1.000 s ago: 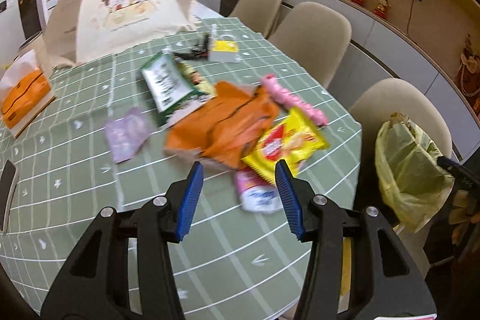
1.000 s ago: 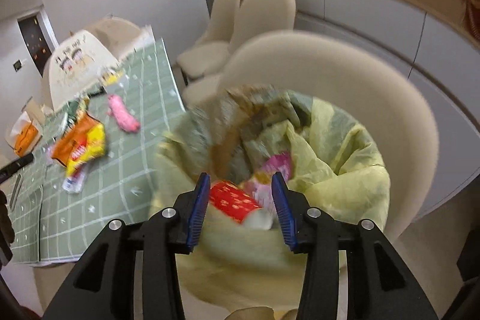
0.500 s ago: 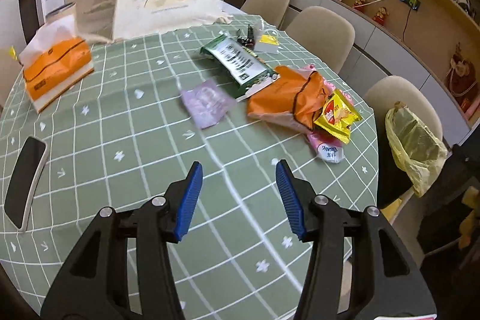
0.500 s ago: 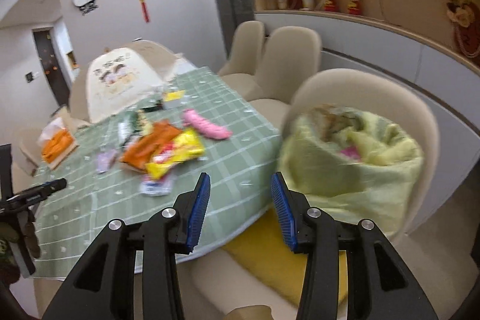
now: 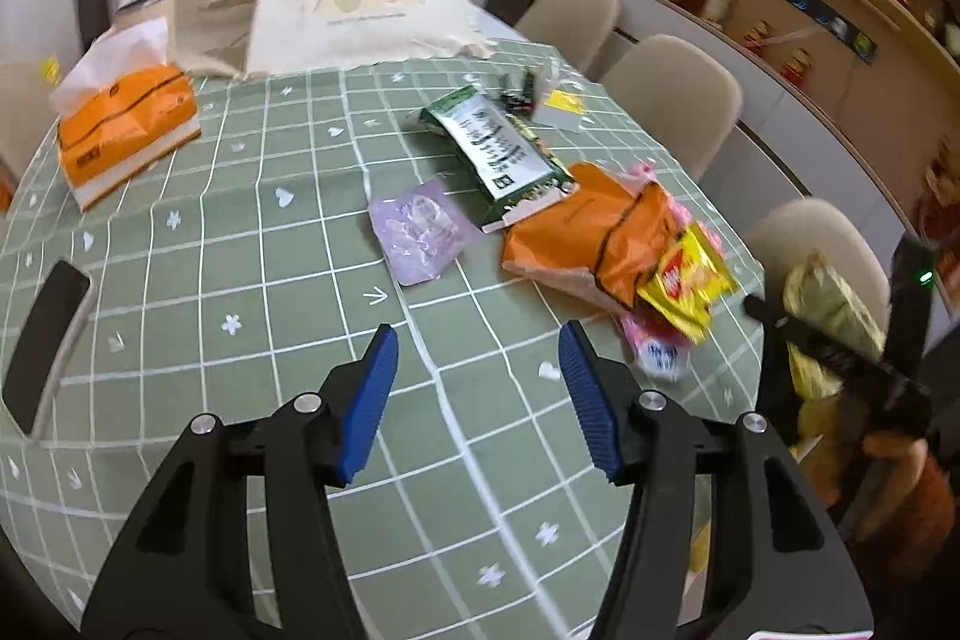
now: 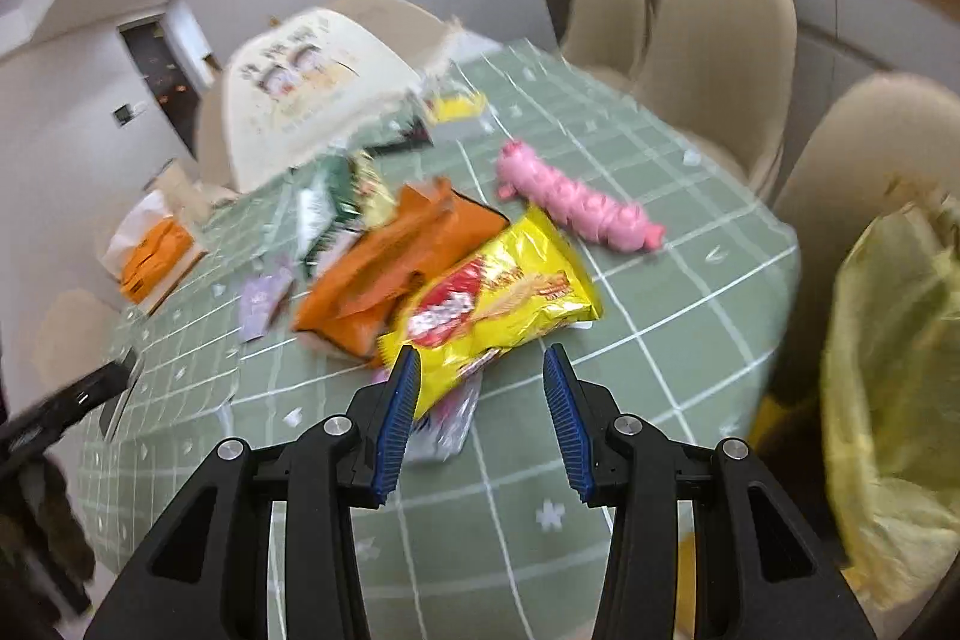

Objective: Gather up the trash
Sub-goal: 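Grasp the yellow chip bag with the right gripper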

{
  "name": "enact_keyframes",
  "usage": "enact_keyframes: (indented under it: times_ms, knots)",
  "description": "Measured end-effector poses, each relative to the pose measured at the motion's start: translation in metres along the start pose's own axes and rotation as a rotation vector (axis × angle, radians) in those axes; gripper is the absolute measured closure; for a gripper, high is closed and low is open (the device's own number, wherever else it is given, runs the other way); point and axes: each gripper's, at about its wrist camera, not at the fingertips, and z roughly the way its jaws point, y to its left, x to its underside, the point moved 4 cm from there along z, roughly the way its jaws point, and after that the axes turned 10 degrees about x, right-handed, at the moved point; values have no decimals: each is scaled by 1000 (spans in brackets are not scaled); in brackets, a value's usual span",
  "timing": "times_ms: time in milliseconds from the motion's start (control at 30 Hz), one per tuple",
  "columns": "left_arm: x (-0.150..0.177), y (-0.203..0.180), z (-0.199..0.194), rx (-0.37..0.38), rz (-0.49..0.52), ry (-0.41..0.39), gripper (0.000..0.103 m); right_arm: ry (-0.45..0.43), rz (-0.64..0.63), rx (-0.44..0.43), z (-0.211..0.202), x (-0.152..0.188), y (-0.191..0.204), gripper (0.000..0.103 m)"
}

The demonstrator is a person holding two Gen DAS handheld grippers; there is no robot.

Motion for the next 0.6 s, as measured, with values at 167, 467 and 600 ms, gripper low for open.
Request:
enact_keyframes:
  times_ms: [167, 467, 600]
  knots:
    - [-3, 6, 11, -22, -53, 10, 50, 45, 124, 4, 38, -11, -6, 62]
    - [-14, 25, 46, 74, 29, 114, 50, 67, 202, -49, 32, -7, -3, 89]
    - [-23, 36, 59, 108, 75, 131, 50, 5, 171, -3, -3, -6, -1, 94]
